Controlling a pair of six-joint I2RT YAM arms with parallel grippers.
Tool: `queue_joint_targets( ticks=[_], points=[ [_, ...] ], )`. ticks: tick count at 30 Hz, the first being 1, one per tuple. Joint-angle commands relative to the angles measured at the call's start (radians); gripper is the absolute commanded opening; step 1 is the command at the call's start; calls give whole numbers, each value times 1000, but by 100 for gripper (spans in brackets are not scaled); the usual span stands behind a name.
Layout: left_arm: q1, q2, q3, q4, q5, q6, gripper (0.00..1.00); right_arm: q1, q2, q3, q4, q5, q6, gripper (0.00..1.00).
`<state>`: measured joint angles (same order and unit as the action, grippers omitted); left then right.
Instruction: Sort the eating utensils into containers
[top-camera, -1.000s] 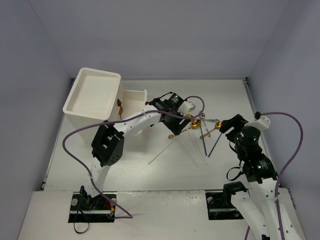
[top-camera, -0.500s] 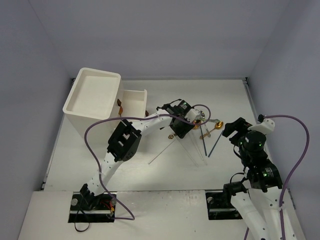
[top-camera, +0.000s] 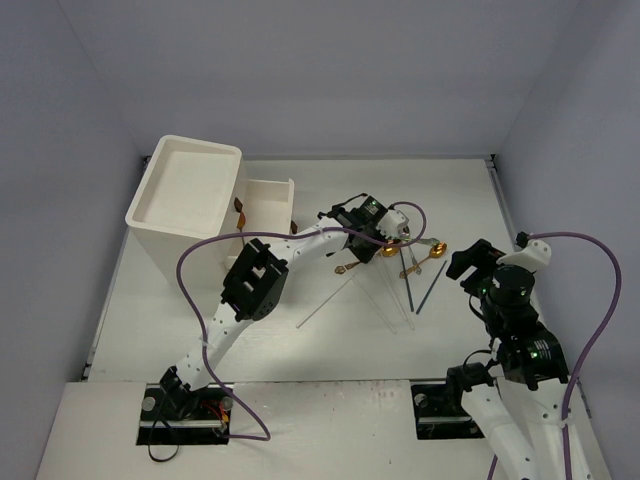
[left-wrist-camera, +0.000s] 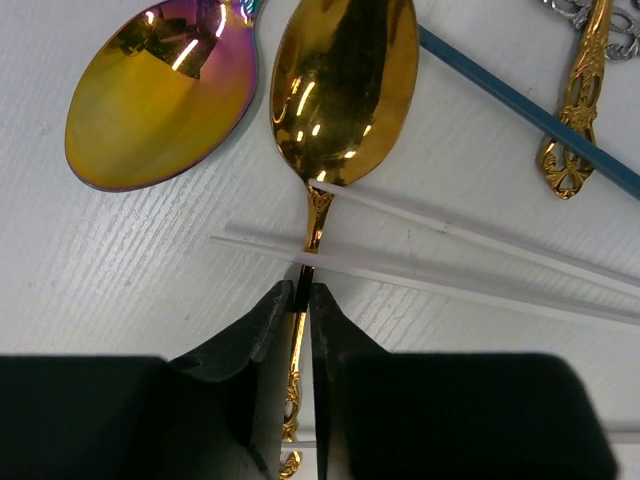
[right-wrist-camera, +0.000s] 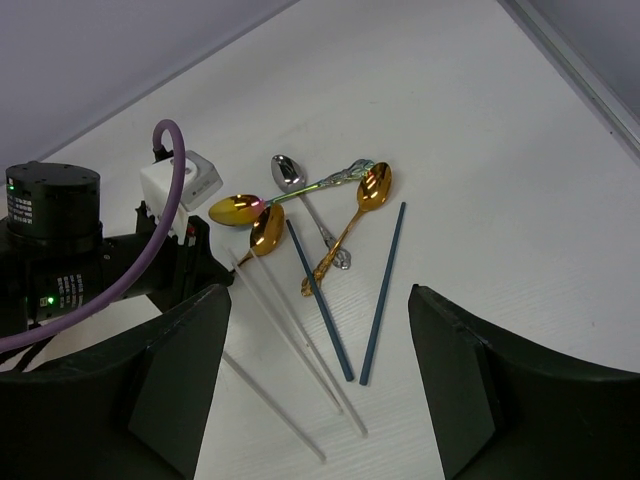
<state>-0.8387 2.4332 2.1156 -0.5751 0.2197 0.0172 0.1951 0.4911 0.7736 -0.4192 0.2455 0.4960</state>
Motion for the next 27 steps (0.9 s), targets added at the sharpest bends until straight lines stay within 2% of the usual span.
queue_joint_targets(
  ticks=[1,3,21,27],
  points=[
    [-2,-5,-37,-2,-57,4,4,-6,-6,41,25,17,-17,69],
    [1,-19,-59,-3,-96,6,0,-6,-8,35,22,11,-10,69],
    [73,-188,-169,6,-322,-7,0,-6,-26,21,17,-13,4,70],
    [85,-235,-164,1,-359,-96,0,-6,-27,18,17,-25,11,70]
  ],
)
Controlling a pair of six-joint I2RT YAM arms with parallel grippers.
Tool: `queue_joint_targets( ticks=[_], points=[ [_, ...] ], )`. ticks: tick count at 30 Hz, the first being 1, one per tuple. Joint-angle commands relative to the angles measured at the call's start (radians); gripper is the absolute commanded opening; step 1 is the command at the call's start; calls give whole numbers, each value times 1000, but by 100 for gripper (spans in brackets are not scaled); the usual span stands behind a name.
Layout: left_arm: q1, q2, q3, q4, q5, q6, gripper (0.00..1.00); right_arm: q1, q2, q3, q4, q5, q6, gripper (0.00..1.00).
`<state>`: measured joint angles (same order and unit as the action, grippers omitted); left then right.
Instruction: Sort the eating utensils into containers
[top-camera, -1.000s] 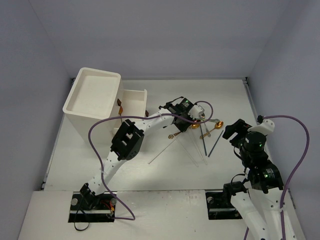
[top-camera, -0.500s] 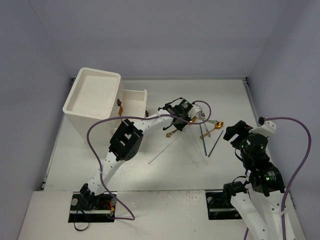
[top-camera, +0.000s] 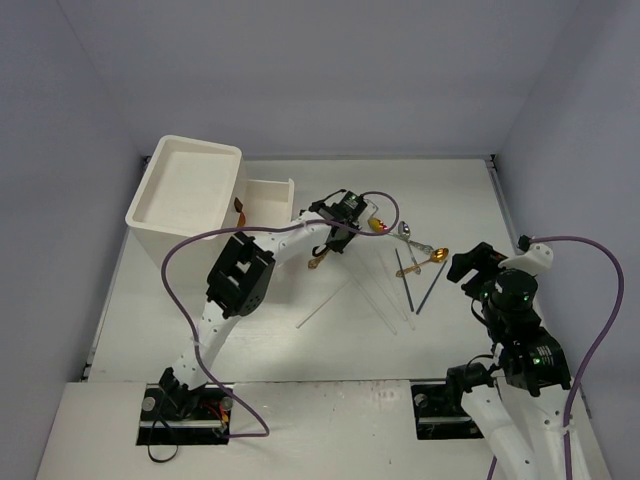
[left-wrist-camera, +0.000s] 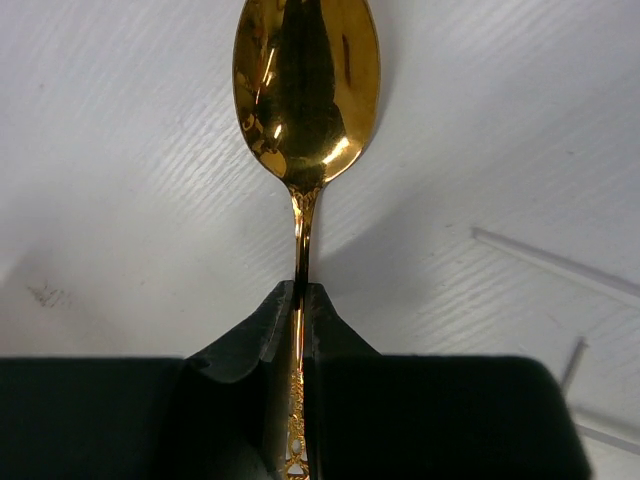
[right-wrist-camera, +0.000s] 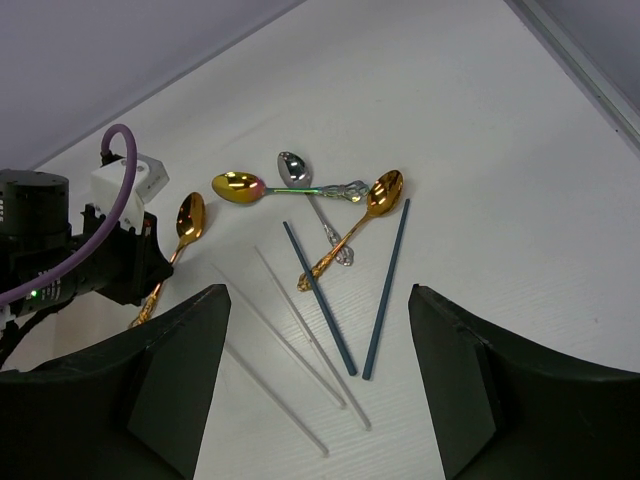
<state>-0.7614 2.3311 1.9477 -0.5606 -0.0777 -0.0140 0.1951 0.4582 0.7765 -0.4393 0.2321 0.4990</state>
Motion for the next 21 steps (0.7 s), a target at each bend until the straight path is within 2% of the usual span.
queue_joint_targets(
  ticks=[1,9,12,18,21],
  points=[
    [8,-149,5,-13,-66,-78,0,-5,5,14,37,-11,10,70],
    [-14,-387,55,-44,-46,-201,0,-6,12,10,36,-3,5,70],
    [-11,-486,86,-82,-132,-231,0,-6,24,10,37,-12,4,70],
    [36,-545,140,-202,-266,-216,0,-5,67,1,39,-11,-5,71],
    [89,-551,107,-227,-261,-245,0,-6,103,6,38,-15,-27,72]
  ],
)
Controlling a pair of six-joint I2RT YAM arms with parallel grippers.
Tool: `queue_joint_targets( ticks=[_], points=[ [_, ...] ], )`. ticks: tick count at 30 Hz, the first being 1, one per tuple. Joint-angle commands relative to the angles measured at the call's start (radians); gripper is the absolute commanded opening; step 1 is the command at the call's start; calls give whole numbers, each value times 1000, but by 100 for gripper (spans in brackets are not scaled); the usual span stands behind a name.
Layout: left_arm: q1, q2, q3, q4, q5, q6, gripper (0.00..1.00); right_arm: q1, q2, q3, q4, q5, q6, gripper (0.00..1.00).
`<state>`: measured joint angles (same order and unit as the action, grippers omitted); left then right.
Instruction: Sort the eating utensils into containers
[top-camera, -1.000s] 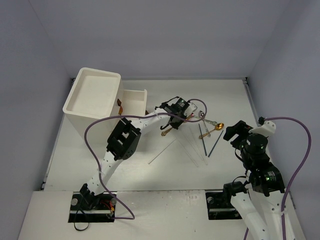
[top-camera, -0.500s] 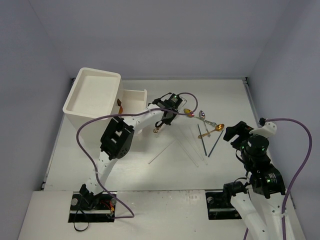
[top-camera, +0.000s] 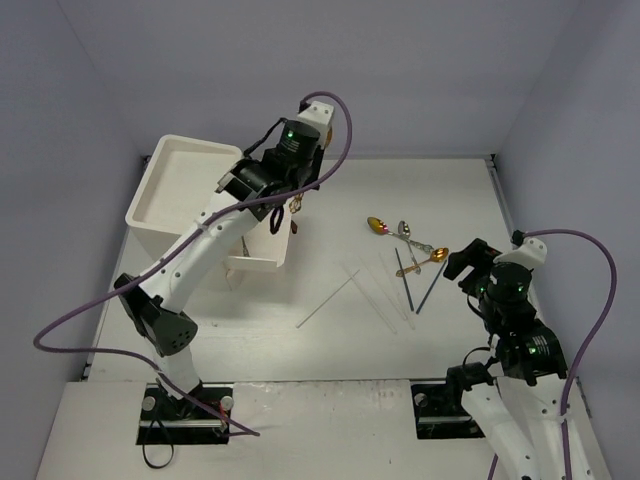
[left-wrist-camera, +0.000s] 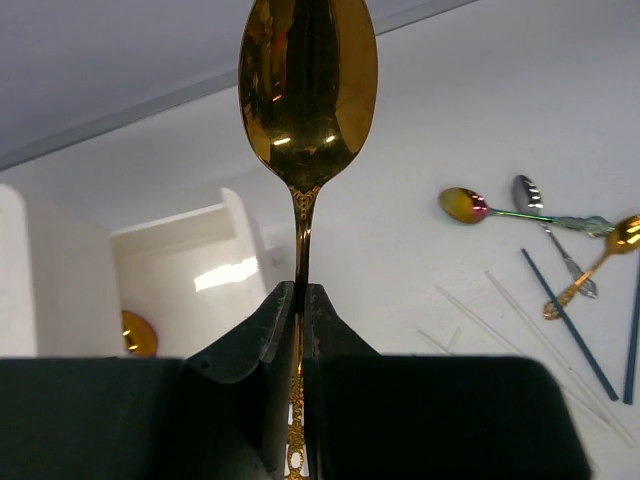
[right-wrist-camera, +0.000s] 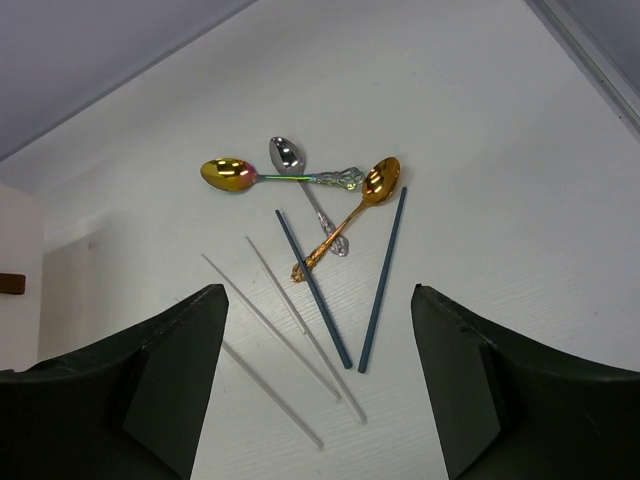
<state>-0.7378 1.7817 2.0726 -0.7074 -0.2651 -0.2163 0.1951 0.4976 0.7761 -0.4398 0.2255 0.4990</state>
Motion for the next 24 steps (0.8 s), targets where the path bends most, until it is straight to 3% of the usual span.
queue_joint_targets(
  ticks=[1,6,16,20,24],
  points=[
    [87,-4,-36,-87,-64,-60,0,-6,84,9,38,-12,-39,72],
    [184,9,-102,-91,-21,-91,0,-7,166,19,39,-56,-60,73],
    [261,75,-157,-88,22,-99,2,-7,238,-11,37,-53,-39,73],
    [261,65,-158,-86,45,-94,20,-8,298,-27,36,-33,18,72],
    [259,12,-145,-86,77,-74,45,-10,418,-29,43,25,60,68]
  ],
)
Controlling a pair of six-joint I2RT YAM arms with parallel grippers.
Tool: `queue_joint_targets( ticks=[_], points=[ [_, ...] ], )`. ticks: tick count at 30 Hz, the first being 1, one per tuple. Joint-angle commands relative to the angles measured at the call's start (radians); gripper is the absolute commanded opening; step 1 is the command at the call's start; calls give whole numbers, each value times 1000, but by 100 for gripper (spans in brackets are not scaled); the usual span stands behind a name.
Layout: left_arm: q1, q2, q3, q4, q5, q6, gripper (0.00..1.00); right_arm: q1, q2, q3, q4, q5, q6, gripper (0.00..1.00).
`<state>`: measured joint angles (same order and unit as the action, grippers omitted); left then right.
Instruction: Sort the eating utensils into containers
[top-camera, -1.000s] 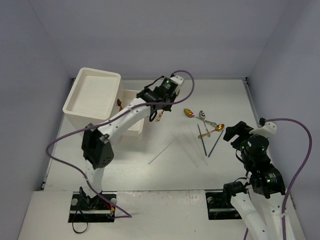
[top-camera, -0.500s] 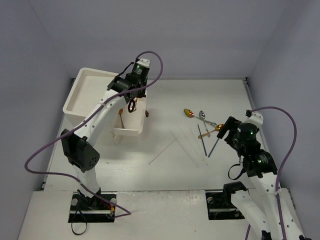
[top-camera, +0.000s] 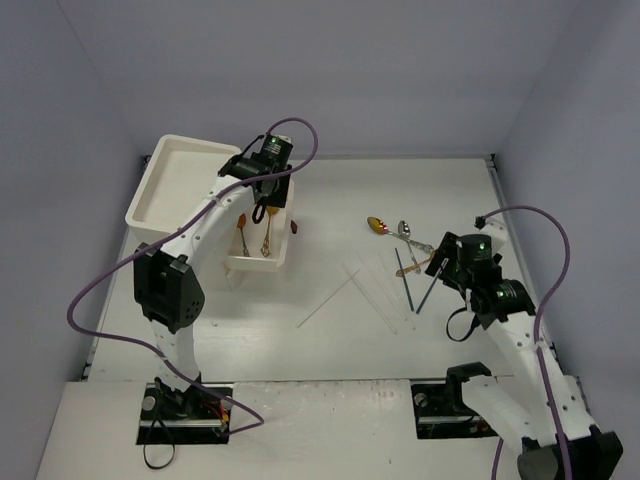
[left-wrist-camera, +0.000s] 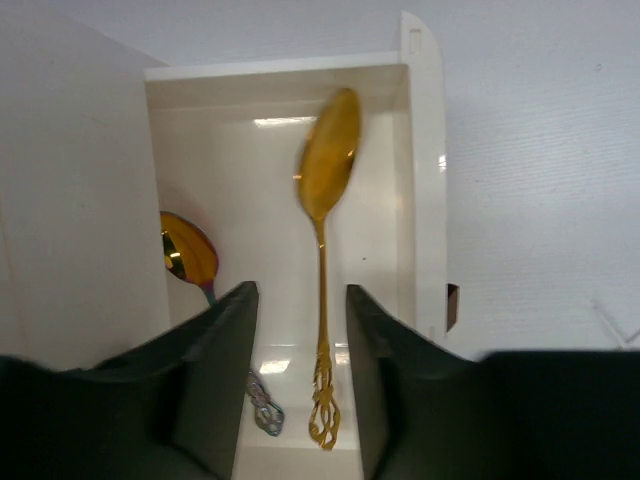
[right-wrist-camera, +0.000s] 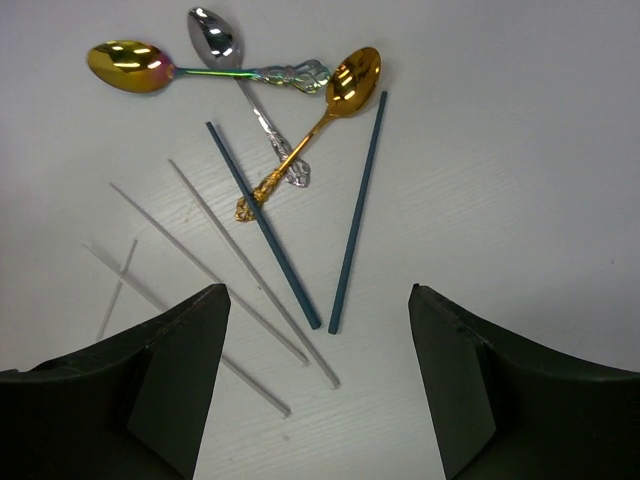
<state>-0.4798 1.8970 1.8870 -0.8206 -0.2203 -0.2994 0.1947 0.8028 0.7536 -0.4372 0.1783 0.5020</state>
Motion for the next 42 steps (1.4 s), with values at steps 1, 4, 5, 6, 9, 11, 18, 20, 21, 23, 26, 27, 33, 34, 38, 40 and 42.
queue_joint_targets(
  ticks=[1,4,5,6,9,11,18,20,21,23,26,27,33,34,38,40,42],
  points=[
    [1,-120,47,28,44,14,51,-9,136,-2,44,80,67,65],
    [-1,-164,59,28,94,18,64,-10,213,18,90,76,98,60],
    [-3,-181,63,29,117,19,66,-9,234,22,108,71,115,59],
    [-7,-199,64,28,140,24,67,-9,256,24,125,69,135,59],
    [-14,-257,57,28,200,36,69,-9,318,36,159,77,182,58],
    [-16,-305,46,26,268,47,70,-10,396,50,178,100,233,58],
    [-8,-521,-43,24,180,113,75,-11,606,118,231,169,324,56],
    [1,-591,-94,24,117,131,78,-13,660,144,240,188,350,55],
    [4,-616,-109,24,93,138,79,-14,678,152,242,194,358,55],
    [7,-673,-158,23,26,155,82,-18,719,175,252,202,371,54],
    [8,-767,-235,24,-33,171,85,-21,787,207,254,214,388,52],
    [9,-792,-264,24,-52,175,86,-22,813,218,255,217,394,51],
    [9,-923,-432,30,-145,165,87,-26,914,260,261,205,420,47],
    [9,-942,-454,32,-160,164,88,-27,927,264,261,201,421,46],
    [9,-1014,-530,35,-205,167,89,-26,961,266,259,200,425,41],
    [9,-1034,-555,39,-219,169,89,-28,963,258,259,202,431,36],
    [9,-1042,-573,41,-226,170,89,-27,963,252,259,210,432,29]
  ],
)
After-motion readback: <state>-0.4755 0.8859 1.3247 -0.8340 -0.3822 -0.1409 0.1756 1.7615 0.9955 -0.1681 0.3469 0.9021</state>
